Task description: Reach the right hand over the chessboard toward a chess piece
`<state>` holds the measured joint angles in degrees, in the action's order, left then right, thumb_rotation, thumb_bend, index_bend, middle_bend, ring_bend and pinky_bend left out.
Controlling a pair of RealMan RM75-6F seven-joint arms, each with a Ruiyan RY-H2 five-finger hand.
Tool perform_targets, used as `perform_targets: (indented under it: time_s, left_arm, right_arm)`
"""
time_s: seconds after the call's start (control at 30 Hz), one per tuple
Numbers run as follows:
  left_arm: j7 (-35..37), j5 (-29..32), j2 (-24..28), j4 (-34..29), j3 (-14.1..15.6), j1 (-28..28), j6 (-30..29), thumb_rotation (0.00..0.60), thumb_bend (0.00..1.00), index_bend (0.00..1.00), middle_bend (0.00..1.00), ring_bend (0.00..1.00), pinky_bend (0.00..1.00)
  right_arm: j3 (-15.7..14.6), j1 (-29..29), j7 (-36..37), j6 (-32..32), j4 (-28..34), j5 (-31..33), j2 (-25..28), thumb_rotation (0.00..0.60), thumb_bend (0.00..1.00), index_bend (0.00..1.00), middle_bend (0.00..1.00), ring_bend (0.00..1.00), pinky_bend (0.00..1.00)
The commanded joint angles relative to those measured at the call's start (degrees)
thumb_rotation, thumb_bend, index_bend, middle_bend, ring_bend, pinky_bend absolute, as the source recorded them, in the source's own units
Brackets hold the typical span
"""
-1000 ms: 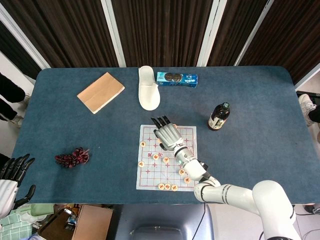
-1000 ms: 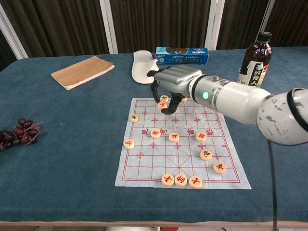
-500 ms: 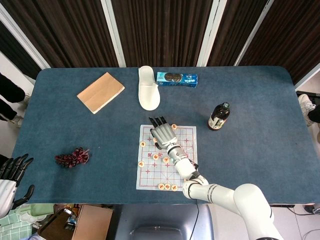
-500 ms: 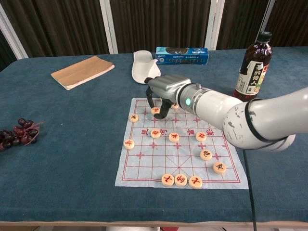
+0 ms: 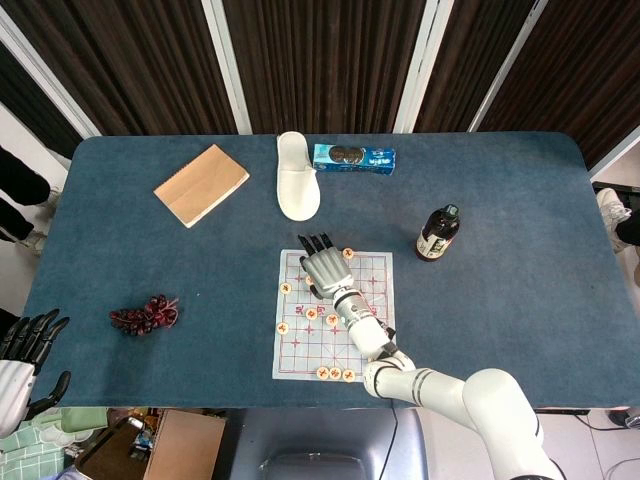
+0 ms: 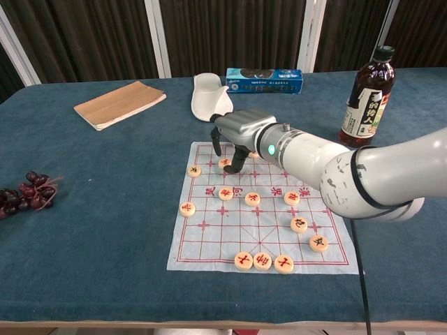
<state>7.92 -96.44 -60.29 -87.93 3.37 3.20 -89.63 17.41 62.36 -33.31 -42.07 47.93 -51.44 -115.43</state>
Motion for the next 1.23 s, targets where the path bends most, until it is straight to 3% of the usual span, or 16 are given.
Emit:
perform_targets:
  time_s: [0.03, 0.23, 0.33, 0.4, 0.5, 0.57, 0.63, 0.73, 0.8, 0.9, 1.03, 1.23]
  left_arm:
    - [-0.01, -0.28, 0.02, -0.05, 0.15, 0.02, -0.02, 0.6, 0.43, 0.0, 0.0, 0.0, 0.0]
    - [-0.05, -0.83, 0.02, 0.04, 0.31, -0.08, -0.44, 0.6, 0.43, 0.0, 0.0, 0.0, 0.0]
    - [-0.33, -1.11, -0.01, 0.19, 0.34, -0.21, -0.83, 0.6, 0.43, 0.0, 0.0, 0.0, 0.0]
    - [-0.55, -1.19, -0.05, 0.23, 0.37, -0.28, -0.97, 0.6, 0.43, 0.0, 0.0, 0.0, 0.0]
    - [-1.28, -0.86, -0.16, 0.12, 0.12, -0.59, -1.51, 0.6, 0.43, 0.0, 0.0, 0.0, 0.0]
    - [-1.98, -0.56, -0.32, -0.05, -0.24, -1.0, -2.38, 0.6, 0.43, 0.0, 0.0, 0.0, 0.0]
    - [-2.7, -0.33, -0.53, -0.18, -0.58, -1.4, -3.25, 0.6, 0.43, 0.0, 0.0, 0.0, 0.0]
    - [-4.02, -0.15, -1.04, -0.49, -0.79, -1.78, -3.81, 0.6, 0.44, 0.0, 0.0, 0.0, 0.0]
    - [-5.63, 0.0, -1.52, -0.77, -0.83, -1.89, -3.62, 0.6, 0.44, 0.0, 0.0, 0.0, 0.0]
    - [-8.61, -0.32, -2.52, -1.22, -0.84, -1.88, -3.36, 0.6, 0.44, 0.0, 0.0, 0.0, 0.0]
    - [-11.77, 0.09, -3.56, -1.5, -1.13, -1.74, -2.63, 0.6, 0.44, 0.0, 0.0, 0.0, 0.0]
    - [-11.78, 0.07, -3.65, -1.51, -1.43, -1.73, -2.91, 0.6, 0.44, 0.0, 0.0, 0.0, 0.0]
  right_arm:
    - [0.11, -0.38, -0.36, -0.17, 1.32, 0.48, 0.79, 0.6, 0.47, 0.49, 0.04, 0.0, 0.0]
    - [-0.29, -2.2, -0.39, -2.88, 8.53, -0.55, 4.75, 0.6, 0.47, 0.41, 0.02, 0.0, 0.0]
    - [-2.15, -6.39, 0.72, -8.61, 20.5, -4.81, 11.76, 0.6, 0.47, 0.29, 0.0, 0.0, 0.0]
    - [-4.73, -11.14, 0.66, -14.67, 32.75, -8.95, 19.5, 0.6, 0.47, 0.2, 0.0, 0.0, 0.0]
    - [-11.24, -19.92, 1.73, -24.76, 50.66, -18.06, 32.8, 0.6, 0.47, 0.06, 0.0, 0.0, 0.0]
    - [-18.15, -27.11, 2.64, -31.85, 59.69, -24.65, 42.06, 0.6, 0.47, 0.02, 0.0, 0.0, 0.0]
    - [-24.65, -33.6, 3.92, -38.04, 63.19, -29.96, 48.41, 0.6, 0.43, 0.0, 0.0, 0.0, 0.0]
    - [-32.5, -43.99, 9.49, -48.17, 60.41, -36.5, 53.13, 0.6, 0.39, 0.0, 0.0, 0.0, 0.0]
    - [-34.46, -50.34, 16.78, -54.83, 53.73, -38.75, 52.53, 0.6, 0.39, 0.0, 0.0, 0.0, 0.0]
    - [-33.8, -56.68, 28.15, -60.47, 44.17, -37.64, 50.12, 0.6, 0.39, 0.0, 0.0, 0.0, 0.0]
    - [-32.24, -57.48, 38.82, -63.34, 38.1, -42.14, 50.7, 0.6, 0.39, 0.0, 0.0, 0.0, 0.0]
    - [-30.84, -58.79, 38.11, -60.28, 37.6, -41.47, 51.14, 0.6, 0.39, 0.0, 0.0, 0.0, 0.0]
